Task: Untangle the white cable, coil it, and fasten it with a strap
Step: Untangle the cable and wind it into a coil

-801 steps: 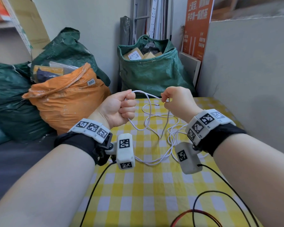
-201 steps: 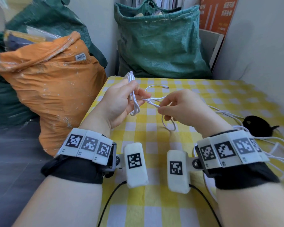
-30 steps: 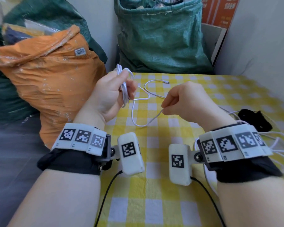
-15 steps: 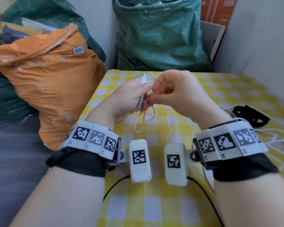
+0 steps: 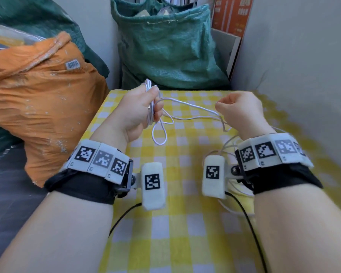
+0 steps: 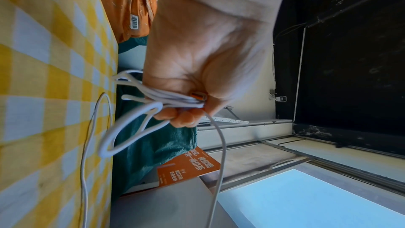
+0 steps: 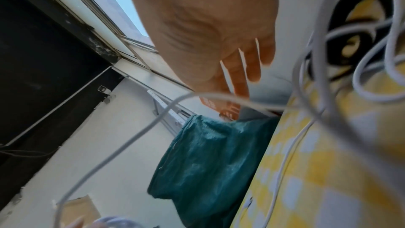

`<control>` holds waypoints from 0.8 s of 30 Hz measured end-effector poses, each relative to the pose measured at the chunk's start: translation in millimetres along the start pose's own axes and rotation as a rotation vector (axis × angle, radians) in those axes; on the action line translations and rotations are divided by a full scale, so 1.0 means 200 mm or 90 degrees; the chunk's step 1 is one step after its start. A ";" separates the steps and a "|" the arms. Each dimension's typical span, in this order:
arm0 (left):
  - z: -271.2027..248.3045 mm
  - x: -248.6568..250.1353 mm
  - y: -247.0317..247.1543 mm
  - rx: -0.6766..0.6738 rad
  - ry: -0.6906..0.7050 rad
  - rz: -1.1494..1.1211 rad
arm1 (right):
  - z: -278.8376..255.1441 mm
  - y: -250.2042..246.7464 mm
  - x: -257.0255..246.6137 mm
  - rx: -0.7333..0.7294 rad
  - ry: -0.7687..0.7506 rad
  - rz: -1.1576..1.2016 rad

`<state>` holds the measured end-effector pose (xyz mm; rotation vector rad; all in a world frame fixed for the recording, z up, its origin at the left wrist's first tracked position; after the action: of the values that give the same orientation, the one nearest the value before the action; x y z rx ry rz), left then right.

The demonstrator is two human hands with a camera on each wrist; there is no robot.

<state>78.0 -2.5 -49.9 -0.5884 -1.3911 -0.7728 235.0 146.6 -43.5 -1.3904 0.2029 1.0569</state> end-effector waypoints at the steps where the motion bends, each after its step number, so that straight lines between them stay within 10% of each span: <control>1: 0.00 0.01 0.02 0.002 -0.006 -0.012 | 0.02 -0.05 0.05 0.027 0.029 -0.024; 8: -0.01 0.13 0.08 0.040 -0.015 0.005 | -0.02 -0.29 0.30 -0.034 0.205 -0.136; 15: -0.14 0.32 0.14 0.030 -0.036 0.014 | -0.17 -0.42 0.05 0.017 0.123 0.002; 24: -0.36 0.69 0.11 -0.028 -0.001 0.068 | -0.42 -0.46 -0.46 -0.222 -0.079 0.181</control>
<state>141.9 -62.6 80.9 -0.6922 -1.3354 -0.7197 286.2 44.9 61.6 -1.6328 0.1308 1.4624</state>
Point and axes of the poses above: each hand's wrist, its own z-axis towards the middle knuckle, its own y-axis out of the palm, x = y × z, the point moved 3 cm from there along z, towards the middle knuckle, and after that the axes turned 1 degree about -y, right-handed, at the moved point
